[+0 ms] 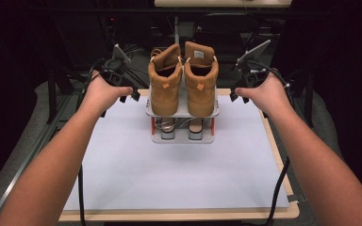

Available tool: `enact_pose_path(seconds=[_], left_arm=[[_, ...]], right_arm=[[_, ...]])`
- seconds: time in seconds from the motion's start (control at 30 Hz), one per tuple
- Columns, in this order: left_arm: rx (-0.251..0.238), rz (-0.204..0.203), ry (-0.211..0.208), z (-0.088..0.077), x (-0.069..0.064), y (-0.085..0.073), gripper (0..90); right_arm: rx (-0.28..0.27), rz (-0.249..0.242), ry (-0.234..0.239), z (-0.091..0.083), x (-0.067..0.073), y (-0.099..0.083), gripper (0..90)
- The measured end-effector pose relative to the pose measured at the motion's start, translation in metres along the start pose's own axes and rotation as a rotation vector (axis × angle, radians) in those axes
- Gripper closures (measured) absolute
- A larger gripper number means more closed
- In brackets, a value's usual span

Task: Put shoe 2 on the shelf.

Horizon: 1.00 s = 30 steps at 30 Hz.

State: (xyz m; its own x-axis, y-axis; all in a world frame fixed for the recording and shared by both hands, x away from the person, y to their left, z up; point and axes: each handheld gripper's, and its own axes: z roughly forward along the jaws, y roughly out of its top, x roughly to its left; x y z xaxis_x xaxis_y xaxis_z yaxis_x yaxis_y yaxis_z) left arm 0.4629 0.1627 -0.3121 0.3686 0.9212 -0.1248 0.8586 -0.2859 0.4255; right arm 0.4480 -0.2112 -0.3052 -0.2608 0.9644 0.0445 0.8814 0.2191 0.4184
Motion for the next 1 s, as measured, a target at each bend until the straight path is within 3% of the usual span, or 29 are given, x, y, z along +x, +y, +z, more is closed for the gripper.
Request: enact_pose_path(seconds=[0.07,0.33,0.7,0.87,1.0], left_arm=[[0.011,0.024,-0.006,0.008,0.000,-0.010,49.6],[0.007,0.023,-0.045,0.030,0.006,-0.032,50.3],[-0.009,0.045,-0.053,0.053,0.012,-0.066,49.4],[0.014,0.050,-0.092,0.071,0.016,-0.089,49.7],[0.030,0.072,-0.095,0.083,0.015,-0.103,49.9]], right_arm=[[0.005,-0.015,0.005,0.006,0.001,-0.006,47.8],[0.038,-0.064,0.020,0.032,0.009,-0.036,48.9],[0.066,-0.073,0.060,0.058,0.014,-0.064,48.8],[0.063,-0.083,0.071,0.070,0.020,-0.079,48.8],[0.069,-0.107,0.069,0.082,0.023,-0.089,48.8]])
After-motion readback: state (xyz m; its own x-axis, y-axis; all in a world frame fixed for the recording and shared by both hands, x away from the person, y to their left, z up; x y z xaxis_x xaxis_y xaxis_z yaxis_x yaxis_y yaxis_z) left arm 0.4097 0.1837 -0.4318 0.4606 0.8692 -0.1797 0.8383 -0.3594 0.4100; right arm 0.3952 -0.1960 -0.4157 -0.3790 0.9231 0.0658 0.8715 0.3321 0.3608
